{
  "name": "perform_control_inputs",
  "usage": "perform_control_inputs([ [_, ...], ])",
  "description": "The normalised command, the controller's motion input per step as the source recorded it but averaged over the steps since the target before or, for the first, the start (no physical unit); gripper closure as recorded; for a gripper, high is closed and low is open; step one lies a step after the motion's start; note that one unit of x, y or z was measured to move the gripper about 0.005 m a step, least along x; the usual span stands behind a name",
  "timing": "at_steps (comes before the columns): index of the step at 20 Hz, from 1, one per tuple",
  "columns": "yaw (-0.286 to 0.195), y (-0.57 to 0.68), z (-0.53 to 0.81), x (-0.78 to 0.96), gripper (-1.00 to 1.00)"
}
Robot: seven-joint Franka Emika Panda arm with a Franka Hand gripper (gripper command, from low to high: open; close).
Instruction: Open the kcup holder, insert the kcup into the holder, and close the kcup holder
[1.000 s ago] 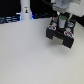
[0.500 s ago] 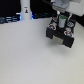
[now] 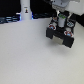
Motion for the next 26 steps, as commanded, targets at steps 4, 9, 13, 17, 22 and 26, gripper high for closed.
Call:
perform_control_inputs([
  [4,-0.001,0.05,0.02,0.13,1.00],
  [9,0.000,0.02,0.04,0.06,1.00],
  [13,-0.005,0.20,0.38,0.21,1.00],
  [17,-0.025,0.20,0.30,0.29,1.00],
  [22,-0.002,0.08,0.20,0.21,1.00],
  [26,0.020,0.06,-0.17,0.02,1.00],
])
